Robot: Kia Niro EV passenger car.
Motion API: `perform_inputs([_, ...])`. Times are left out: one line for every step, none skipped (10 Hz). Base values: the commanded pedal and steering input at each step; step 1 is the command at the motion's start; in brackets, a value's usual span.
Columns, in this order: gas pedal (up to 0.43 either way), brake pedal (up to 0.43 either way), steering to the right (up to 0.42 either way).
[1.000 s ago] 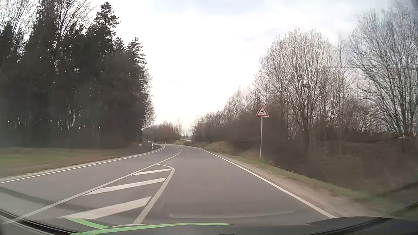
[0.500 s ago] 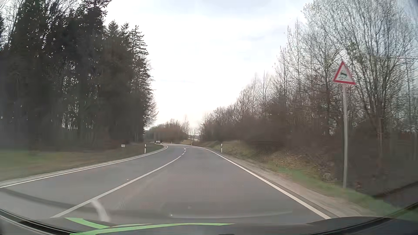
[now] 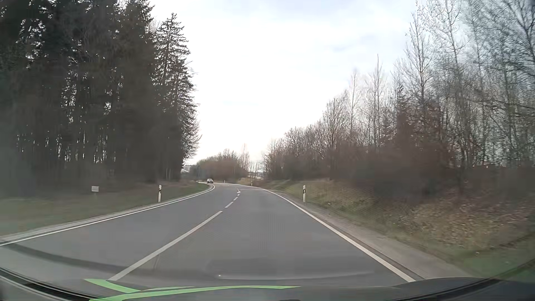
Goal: Follow the waypoints while adhering to traffic rules and regulations
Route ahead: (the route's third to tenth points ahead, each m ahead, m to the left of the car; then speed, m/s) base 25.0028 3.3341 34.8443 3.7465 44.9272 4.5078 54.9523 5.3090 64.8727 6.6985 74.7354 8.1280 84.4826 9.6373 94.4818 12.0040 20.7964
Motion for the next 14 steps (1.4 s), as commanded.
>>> perform_inputs([0.209, 0.0, -0.006])
perform_inputs([0.209, 0.0, -0.007])
perform_inputs([0.209, 0.0, -0.008])
perform_inputs([0.209, 0.0, -0.01])
perform_inputs([0.209, 0.0, -0.011])
perform_inputs([0.209, 0.0, -0.012])
perform_inputs([0.209, 0.0, -0.012])
perform_inputs([0.209, 0.0, -0.012])
perform_inputs([0.209, 0.0, -0.012])
perform_inputs([0.197, 0.0, -0.012])
perform_inputs([0.197, 0.0, -0.012])
perform_inputs([0.197, 0.0, -0.012])
perform_inputs([0.197, 0.0, -0.011])
perform_inputs([0.189, 0.0, -0.012])
